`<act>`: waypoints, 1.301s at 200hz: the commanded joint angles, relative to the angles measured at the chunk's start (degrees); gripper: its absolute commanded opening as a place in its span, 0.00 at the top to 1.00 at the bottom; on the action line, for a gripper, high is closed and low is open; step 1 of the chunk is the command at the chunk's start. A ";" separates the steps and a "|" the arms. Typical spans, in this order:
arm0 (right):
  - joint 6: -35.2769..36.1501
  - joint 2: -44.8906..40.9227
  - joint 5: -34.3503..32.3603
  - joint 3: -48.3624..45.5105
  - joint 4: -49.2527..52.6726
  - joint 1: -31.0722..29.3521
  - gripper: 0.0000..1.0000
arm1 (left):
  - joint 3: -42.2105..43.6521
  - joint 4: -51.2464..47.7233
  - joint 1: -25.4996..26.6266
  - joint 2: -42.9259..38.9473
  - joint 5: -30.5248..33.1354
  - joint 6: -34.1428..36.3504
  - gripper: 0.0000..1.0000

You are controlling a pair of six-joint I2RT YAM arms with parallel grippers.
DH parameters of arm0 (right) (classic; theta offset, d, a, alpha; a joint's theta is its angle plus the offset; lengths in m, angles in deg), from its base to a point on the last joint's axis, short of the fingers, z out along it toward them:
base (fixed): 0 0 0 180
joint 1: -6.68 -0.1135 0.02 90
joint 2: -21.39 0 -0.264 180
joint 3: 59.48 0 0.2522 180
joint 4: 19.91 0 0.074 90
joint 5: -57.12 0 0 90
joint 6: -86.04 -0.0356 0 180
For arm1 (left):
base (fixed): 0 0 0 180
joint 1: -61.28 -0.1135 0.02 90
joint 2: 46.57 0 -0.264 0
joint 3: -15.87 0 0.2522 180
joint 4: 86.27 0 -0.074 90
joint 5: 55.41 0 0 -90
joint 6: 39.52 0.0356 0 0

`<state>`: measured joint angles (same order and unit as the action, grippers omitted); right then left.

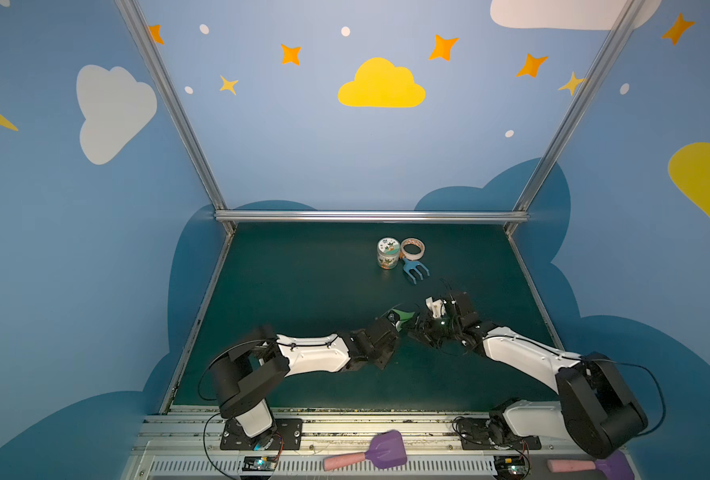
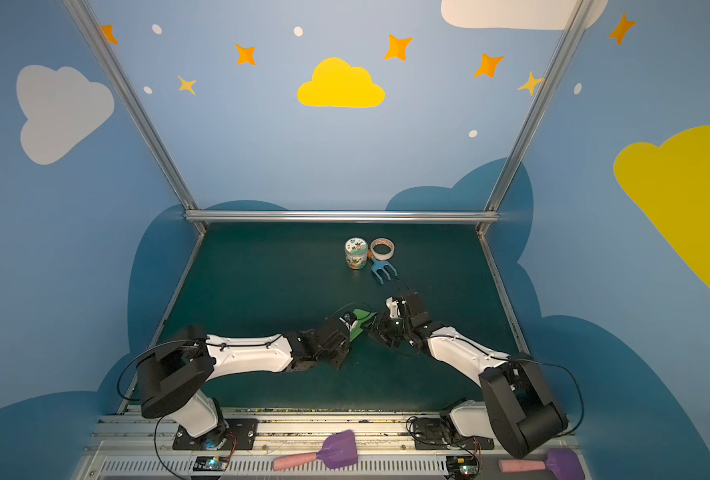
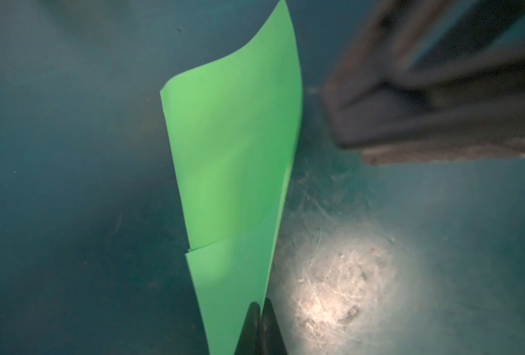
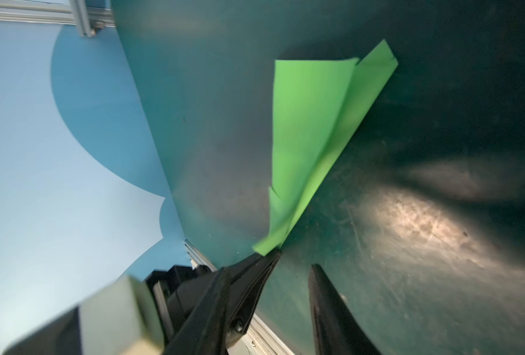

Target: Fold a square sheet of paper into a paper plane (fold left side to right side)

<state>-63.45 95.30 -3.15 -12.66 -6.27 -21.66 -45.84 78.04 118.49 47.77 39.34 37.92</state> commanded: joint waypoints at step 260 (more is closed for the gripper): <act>16.01 12.47 0.23 5.17 5.74 -4.67 0.79 | 9.12 17.36 -12.69 1.12 -30.03 -16.85 0.97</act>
<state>-48.43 107.06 -2.42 -8.77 -0.81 -25.73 -36.99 93.93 106.23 49.98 10.49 22.01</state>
